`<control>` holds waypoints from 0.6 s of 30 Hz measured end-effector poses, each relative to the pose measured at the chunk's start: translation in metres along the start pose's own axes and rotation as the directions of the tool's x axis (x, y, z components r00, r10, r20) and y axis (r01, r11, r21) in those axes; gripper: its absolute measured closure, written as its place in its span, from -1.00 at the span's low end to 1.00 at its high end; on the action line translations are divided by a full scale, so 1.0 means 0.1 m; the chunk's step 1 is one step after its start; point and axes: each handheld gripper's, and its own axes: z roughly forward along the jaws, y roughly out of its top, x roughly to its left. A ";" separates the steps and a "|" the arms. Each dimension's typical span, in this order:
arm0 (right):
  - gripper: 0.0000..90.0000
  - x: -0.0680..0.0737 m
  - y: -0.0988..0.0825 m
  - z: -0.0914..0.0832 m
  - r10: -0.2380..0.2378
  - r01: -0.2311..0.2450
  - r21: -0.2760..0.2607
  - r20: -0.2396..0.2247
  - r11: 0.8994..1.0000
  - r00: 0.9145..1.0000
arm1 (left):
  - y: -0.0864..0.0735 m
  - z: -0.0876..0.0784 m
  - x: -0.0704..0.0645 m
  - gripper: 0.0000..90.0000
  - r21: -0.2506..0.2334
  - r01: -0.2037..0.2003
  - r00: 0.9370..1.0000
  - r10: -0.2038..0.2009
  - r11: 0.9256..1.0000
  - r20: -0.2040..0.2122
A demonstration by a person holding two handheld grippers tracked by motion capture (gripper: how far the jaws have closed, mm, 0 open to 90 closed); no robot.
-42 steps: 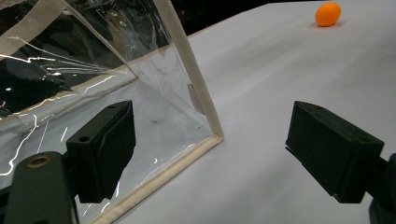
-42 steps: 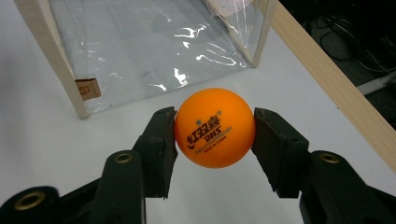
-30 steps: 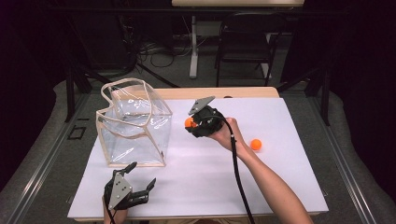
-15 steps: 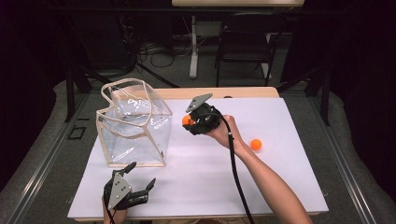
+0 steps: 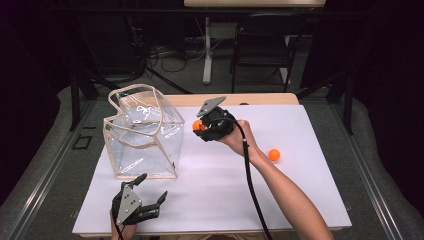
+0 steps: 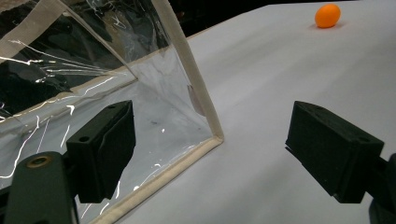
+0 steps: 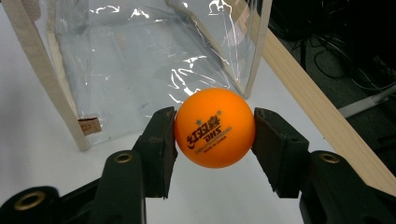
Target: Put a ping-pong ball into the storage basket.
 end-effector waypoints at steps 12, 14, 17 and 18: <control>0.12 -0.01 0.10 0.00 -0.012 0.012 -0.013 -0.004 1.000 1.000 | 0.00 -0.01 0.00 -0.65 -0.003 -0.002 1.000 0.002 1.000 -0.003; 0.12 0.00 0.11 0.00 -0.013 0.013 -0.016 -0.004 1.000 1.000 | 0.00 -0.01 0.00 -0.65 -0.001 -0.004 1.000 0.004 1.000 -0.004; 0.12 0.00 0.13 0.00 -0.014 0.014 -0.018 -0.005 1.000 1.000 | 0.00 0.00 0.00 -0.65 -0.003 -0.005 1.000 0.005 1.000 -0.003; 0.12 0.00 0.13 0.00 -0.014 0.014 -0.018 -0.006 1.000 1.000 | 0.00 -0.01 0.00 -0.65 -0.001 -0.003 1.000 0.003 1.000 -0.004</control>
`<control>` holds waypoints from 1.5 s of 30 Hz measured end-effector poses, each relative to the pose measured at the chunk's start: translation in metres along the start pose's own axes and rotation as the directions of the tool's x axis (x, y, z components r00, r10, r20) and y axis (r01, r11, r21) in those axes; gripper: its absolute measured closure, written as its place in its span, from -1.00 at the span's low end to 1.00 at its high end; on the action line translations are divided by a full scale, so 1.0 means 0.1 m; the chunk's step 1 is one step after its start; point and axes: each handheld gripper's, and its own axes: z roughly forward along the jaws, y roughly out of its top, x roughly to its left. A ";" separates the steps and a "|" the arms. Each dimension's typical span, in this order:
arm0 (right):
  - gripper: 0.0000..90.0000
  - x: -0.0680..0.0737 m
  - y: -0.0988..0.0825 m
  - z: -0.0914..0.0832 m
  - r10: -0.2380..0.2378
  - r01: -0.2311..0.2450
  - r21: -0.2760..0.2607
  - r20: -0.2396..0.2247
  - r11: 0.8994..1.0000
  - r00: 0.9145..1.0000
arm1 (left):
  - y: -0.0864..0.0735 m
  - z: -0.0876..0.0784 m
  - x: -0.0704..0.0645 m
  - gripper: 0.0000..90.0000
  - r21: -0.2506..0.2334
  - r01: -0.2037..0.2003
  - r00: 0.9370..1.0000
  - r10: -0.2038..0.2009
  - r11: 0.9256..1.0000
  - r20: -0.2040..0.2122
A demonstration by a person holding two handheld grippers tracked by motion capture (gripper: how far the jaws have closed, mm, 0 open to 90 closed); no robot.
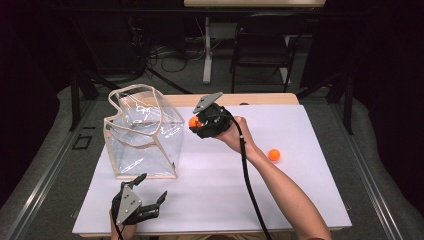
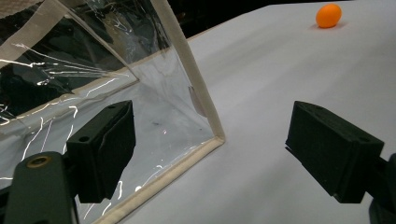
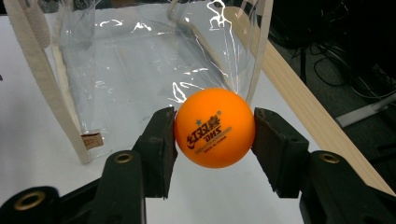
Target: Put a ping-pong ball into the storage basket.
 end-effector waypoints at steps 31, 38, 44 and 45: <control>0.12 -0.02 0.18 -0.05 -0.025 0.026 -0.015 0.015 1.000 1.000 | 0.00 0.00 0.01 -0.65 0.002 0.001 1.000 -0.001 1.000 0.001; 0.12 -0.02 0.24 -0.07 -0.034 0.034 -0.018 0.028 0.999 0.999 | 0.00 0.00 0.01 -0.65 0.001 0.001 1.000 -0.001 1.000 0.002; 0.12 -0.03 0.28 -0.09 -0.035 0.035 -0.022 0.032 0.999 0.999 | 0.00 0.00 0.01 -0.65 0.002 0.002 1.000 -0.002 1.000 0.004; 0.12 -0.04 0.29 -0.08 -0.039 0.040 -0.023 0.033 0.999 0.999 | 0.00 0.01 0.01 -0.65 0.001 0.002 1.000 -0.002 1.000 0.005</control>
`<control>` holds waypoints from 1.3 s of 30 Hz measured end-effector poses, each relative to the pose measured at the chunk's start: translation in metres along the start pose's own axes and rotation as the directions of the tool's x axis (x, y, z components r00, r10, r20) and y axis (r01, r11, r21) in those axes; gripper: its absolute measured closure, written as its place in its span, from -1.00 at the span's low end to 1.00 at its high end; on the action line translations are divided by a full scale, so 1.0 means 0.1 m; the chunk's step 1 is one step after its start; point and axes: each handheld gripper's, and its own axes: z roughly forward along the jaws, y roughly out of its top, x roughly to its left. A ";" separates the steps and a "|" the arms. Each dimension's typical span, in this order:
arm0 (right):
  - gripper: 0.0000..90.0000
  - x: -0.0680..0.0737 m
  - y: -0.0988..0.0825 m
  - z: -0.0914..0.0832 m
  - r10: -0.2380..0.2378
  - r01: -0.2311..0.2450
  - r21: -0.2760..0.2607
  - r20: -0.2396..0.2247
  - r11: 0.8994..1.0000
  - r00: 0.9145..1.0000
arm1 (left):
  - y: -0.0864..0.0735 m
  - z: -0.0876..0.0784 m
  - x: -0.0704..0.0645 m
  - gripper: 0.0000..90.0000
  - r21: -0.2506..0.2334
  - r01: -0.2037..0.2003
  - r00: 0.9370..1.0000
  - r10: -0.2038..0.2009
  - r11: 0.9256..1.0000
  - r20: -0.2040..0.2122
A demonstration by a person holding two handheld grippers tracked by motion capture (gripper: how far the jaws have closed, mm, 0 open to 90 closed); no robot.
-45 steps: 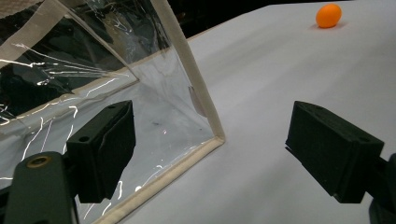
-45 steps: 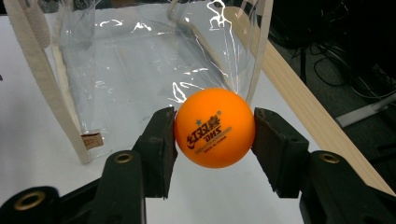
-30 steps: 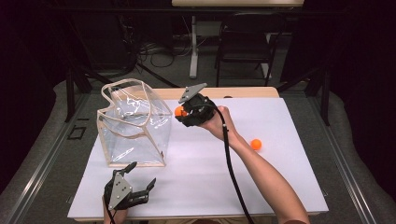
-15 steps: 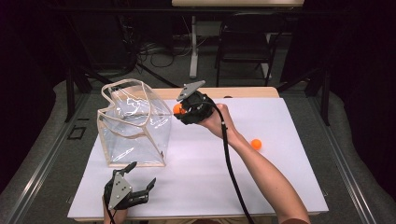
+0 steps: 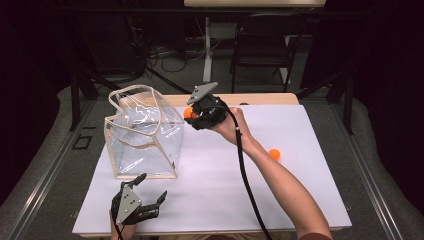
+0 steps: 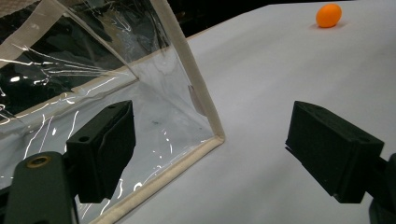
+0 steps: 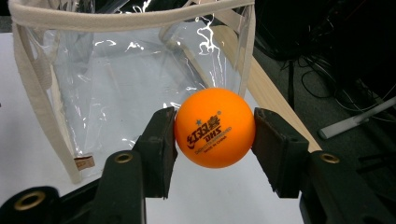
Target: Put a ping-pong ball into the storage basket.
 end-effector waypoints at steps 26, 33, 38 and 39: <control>0.12 -0.01 0.10 0.02 0.001 -0.001 -0.016 -0.001 1.000 1.000 | 0.00 -0.01 0.00 -0.65 -0.002 -0.001 1.000 0.001 1.000 -0.003; 0.12 0.00 0.11 0.04 0.004 -0.004 -0.022 -0.003 1.000 1.000 | 0.00 -0.01 0.00 -0.65 -0.005 0.000 1.000 0.000 1.000 -0.005; 0.12 0.00 0.12 0.06 0.004 -0.004 -0.033 -0.003 0.999 1.000 | 0.00 0.00 0.00 -0.65 -0.005 0.001 1.000 -0.001 1.000 -0.001; 0.12 0.00 0.12 0.06 0.005 -0.005 -0.033 -0.003 0.999 1.000 | 0.00 0.00 0.00 -0.65 -0.005 0.001 1.000 -0.001 1.000 -0.001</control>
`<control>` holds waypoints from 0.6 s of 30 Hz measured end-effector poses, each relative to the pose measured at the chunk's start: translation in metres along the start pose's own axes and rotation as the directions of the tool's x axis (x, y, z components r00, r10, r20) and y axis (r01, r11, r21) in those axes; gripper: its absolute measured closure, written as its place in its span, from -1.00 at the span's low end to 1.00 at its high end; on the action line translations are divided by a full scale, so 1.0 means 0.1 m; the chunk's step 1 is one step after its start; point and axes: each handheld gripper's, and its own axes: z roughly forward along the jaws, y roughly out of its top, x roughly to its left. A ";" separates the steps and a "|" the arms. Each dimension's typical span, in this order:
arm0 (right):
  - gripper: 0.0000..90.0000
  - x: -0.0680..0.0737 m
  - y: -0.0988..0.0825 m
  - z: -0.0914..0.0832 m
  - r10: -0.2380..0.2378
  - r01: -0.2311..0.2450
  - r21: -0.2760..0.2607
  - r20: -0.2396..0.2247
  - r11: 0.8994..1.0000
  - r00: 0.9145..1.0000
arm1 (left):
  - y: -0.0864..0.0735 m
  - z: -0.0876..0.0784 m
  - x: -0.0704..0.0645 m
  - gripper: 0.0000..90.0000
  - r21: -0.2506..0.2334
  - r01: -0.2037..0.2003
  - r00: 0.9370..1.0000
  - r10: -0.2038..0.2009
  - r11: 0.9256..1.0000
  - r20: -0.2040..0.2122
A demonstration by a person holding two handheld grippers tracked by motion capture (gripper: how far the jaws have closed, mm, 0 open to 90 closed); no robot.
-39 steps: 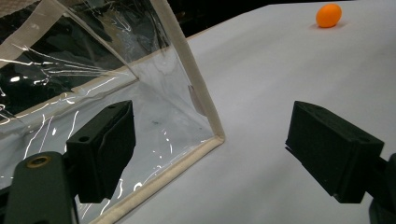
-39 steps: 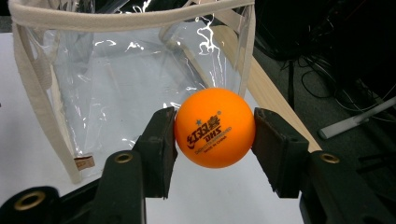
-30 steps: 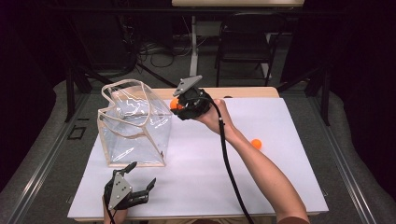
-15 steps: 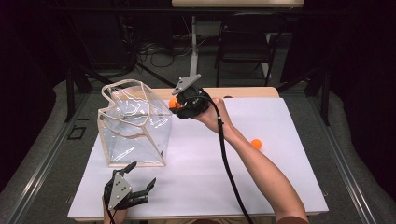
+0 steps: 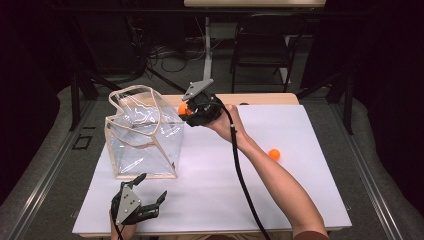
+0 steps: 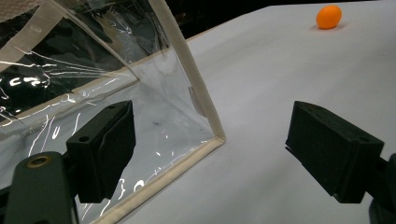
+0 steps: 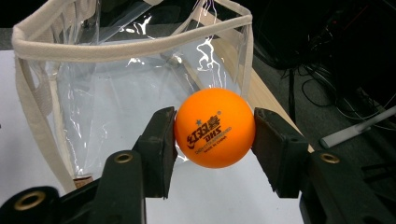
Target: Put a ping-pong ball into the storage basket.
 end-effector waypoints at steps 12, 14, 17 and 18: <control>0.12 -0.01 0.03 0.02 0.007 -0.007 -0.022 0.000 1.000 1.000 | 0.00 0.00 0.00 -0.65 0.000 0.001 1.000 -0.001 1.000 -0.002; 0.12 -0.01 0.04 0.03 0.011 -0.011 -0.028 0.002 1.000 1.000 | 0.00 0.00 0.00 -0.65 0.000 0.002 1.000 -0.002 1.000 -0.002; 0.12 -0.02 0.04 0.03 0.014 -0.014 -0.034 0.004 0.999 1.000 | 0.00 0.00 0.00 -0.65 0.001 0.004 1.000 -0.004 1.000 -0.002; 0.12 -0.02 0.04 0.04 0.015 -0.015 -0.036 0.003 0.999 1.000 | 0.00 0.00 0.00 -0.65 0.000 0.004 1.000 -0.004 1.000 -0.002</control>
